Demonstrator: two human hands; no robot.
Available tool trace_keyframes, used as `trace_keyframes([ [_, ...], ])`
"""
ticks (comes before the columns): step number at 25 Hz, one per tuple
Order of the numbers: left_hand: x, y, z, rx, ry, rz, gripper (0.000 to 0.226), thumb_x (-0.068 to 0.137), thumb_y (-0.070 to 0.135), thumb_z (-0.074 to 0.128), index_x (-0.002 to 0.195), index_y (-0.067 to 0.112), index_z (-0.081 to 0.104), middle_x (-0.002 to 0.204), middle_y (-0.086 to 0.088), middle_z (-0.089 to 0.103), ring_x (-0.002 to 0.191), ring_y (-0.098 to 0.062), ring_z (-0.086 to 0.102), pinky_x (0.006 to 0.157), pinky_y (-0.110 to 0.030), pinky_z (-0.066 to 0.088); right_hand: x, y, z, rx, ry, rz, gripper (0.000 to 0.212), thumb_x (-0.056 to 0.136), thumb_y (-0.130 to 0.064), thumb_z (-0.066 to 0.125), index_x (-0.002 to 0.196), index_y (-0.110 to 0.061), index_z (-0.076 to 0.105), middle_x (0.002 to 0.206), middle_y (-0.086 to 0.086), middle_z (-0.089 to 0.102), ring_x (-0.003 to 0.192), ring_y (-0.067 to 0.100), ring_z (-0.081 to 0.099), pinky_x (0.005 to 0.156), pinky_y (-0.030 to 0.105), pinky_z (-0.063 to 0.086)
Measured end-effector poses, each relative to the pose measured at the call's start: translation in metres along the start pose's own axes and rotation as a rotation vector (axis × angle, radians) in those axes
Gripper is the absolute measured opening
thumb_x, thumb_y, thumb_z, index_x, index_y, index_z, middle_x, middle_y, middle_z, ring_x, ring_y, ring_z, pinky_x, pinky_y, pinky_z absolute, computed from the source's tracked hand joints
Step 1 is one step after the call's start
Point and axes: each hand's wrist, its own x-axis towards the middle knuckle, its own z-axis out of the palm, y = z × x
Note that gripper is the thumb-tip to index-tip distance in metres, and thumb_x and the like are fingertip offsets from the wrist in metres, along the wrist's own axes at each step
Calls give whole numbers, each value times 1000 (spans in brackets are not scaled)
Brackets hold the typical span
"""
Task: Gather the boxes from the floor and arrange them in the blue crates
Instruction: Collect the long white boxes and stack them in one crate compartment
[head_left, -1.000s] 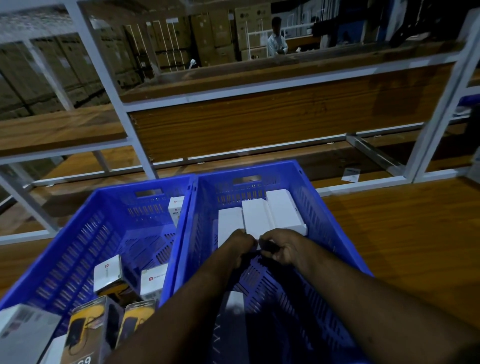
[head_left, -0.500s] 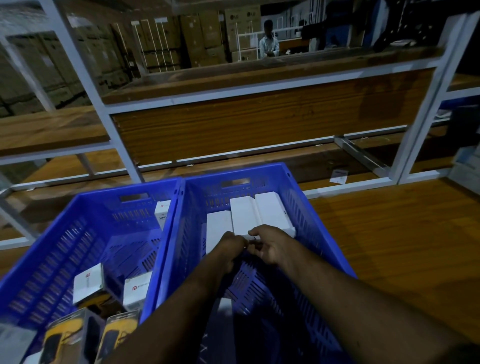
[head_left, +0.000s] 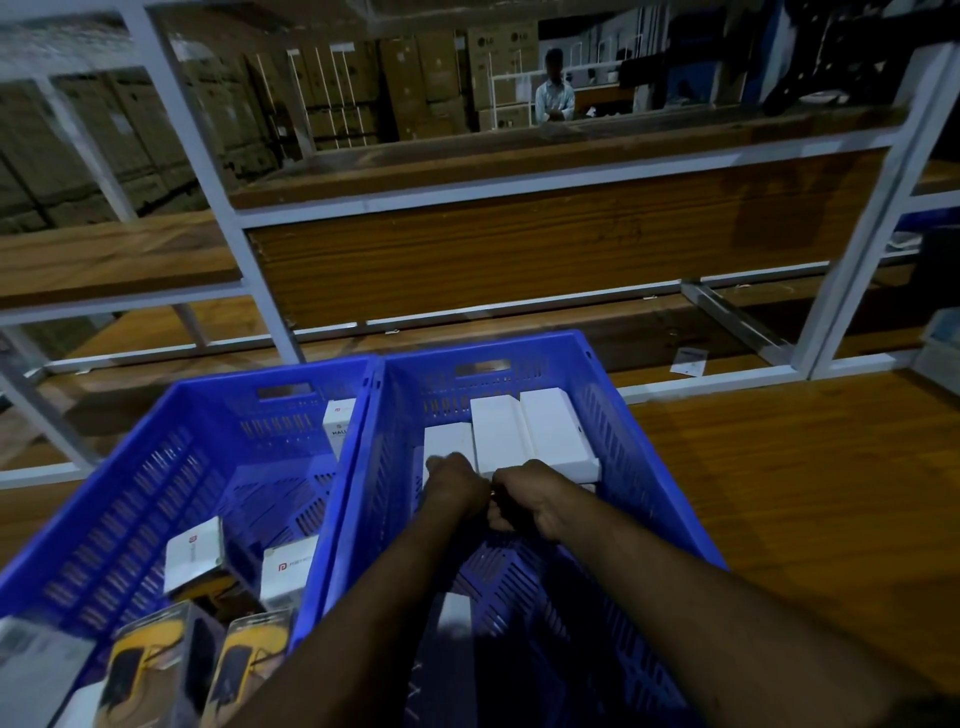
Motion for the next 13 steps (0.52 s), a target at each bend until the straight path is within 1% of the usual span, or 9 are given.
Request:
trace_keyframes([
  [2, 2, -8, -18, 7, 65, 75, 43, 96, 25, 62, 131, -1, 57, 137, -19, 58, 117, -32, 62, 96, -37, 52, -3, 4, 8, -156, -58, -28, 13, 97, -3, 48, 96, 4, 58, 80, 18, 61, 62, 25, 59, 59, 34, 55],
  [4, -2, -20, -36, -58, 107, 133, 36, 96, 21, 64, 123, -2, 63, 126, -19, 67, 109, -31, 67, 89, -34, 54, -8, 9, 16, -350, -139, -53, 16, 99, -8, 50, 100, 4, 60, 81, 16, 64, 63, 21, 62, 63, 31, 58],
  [5, -7, -25, -43, -73, 114, 152, 36, 96, 20, 64, 125, -1, 63, 124, -18, 68, 107, -30, 67, 85, -30, 52, -13, 13, 19, -444, -192, -62, 16, 99, -10, 52, 99, 3, 61, 79, 14, 65, 61, 19, 63, 64, 30, 58],
  [7, -16, -30, -55, -102, 90, 231, 39, 97, 22, 63, 130, 1, 61, 124, -17, 68, 105, -27, 66, 87, -32, 52, -20, 17, 25, -665, -266, -128, 15, 97, -14, 57, 91, -2, 63, 71, 9, 63, 54, 15, 60, 58, 27, 55],
  [8, -20, -32, -58, -119, 69, 286, 40, 98, 23, 63, 132, 3, 60, 125, -15, 68, 107, -26, 66, 91, -36, 54, -21, 19, 26, -816, -281, -204, 14, 96, -18, 60, 88, -6, 64, 70, 6, 63, 57, 14, 59, 57, 25, 52],
  [10, -28, -33, -61, -162, 20, 371, 40, 98, 24, 61, 134, 7, 59, 123, -9, 68, 108, -26, 67, 91, -43, 56, -22, 23, 31, -1086, -331, -332, 13, 92, -27, 64, 88, -15, 67, 83, 1, 66, 76, 16, 61, 67, 25, 48],
  [11, -31, -33, -62, -212, -2, 384, 38, 99, 22, 60, 134, 7, 58, 119, -7, 68, 105, -25, 68, 87, -40, 58, -21, 25, 32, -1156, -374, -331, 13, 91, -32, 66, 86, -19, 68, 88, -1, 66, 81, 16, 60, 70, 25, 47],
  [12, -32, -34, -62, -272, -6, 375, 36, 100, 20, 58, 134, 7, 57, 113, -6, 68, 100, -23, 69, 80, -34, 59, -20, 28, 34, -1192, -421, -310, 16, 89, -37, 68, 86, -21, 68, 90, -2, 65, 84, 16, 60, 72, 26, 48],
  [13, -36, -33, -61, -338, -2, 363, 34, 101, 17, 57, 133, 6, 57, 108, -6, 67, 95, -20, 70, 74, -27, 58, -21, 31, 35, -1231, -458, -280, 22, 87, -42, 69, 93, -20, 69, 95, -2, 64, 88, 17, 61, 76, 28, 50],
])
